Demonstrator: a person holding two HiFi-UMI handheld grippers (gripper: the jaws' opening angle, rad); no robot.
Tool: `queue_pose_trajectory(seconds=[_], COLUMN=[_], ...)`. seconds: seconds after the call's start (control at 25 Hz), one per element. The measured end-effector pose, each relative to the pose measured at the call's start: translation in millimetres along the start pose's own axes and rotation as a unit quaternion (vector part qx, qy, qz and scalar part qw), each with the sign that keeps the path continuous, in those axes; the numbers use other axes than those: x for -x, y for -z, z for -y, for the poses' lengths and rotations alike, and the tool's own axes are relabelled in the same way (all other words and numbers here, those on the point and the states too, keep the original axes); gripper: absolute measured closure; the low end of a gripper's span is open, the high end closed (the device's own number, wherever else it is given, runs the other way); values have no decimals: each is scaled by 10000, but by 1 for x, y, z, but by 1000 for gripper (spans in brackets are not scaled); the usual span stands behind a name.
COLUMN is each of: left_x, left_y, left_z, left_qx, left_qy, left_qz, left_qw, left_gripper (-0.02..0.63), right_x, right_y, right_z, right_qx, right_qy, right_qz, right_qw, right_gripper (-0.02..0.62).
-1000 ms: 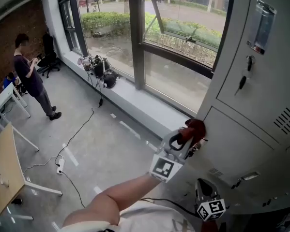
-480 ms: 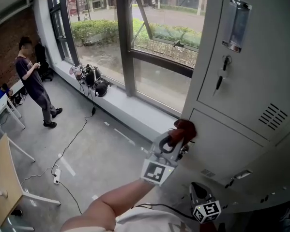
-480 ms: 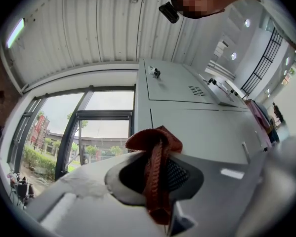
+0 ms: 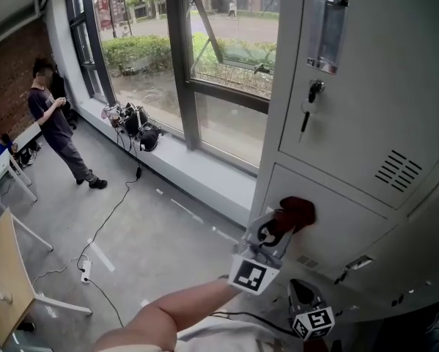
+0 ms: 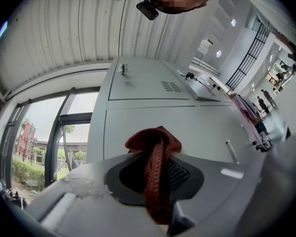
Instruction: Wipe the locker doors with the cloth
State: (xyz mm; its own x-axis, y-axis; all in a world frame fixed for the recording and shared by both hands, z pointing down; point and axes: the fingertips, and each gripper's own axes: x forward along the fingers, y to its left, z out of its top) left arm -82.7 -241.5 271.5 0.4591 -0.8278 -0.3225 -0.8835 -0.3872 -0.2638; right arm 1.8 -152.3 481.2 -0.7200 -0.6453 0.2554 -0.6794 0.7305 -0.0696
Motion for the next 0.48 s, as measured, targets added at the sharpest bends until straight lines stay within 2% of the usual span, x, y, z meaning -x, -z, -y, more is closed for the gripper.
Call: queue_pose_trajectory(seconds=[0.28,0.36,0.48], left_x=[-10,-13,-17], left_y=[-12,-21,-36], left_z=[42,52,68], left_qx=[120,-40,-569], left_qy=[327,465,820], left_qz=[79,267,377], left_qw=[9994,9986,9943], left_gripper=[537,537,537], right_x=[15,16,22], right_y=[4,4,0], right_z=[6,8,4], right_qx=[-25,-30,-37], right_qy=[56,75,172], right_qz=[-4,34,-30], right_qw=[10000,10000,9998], right_gripper=[588,588,588])
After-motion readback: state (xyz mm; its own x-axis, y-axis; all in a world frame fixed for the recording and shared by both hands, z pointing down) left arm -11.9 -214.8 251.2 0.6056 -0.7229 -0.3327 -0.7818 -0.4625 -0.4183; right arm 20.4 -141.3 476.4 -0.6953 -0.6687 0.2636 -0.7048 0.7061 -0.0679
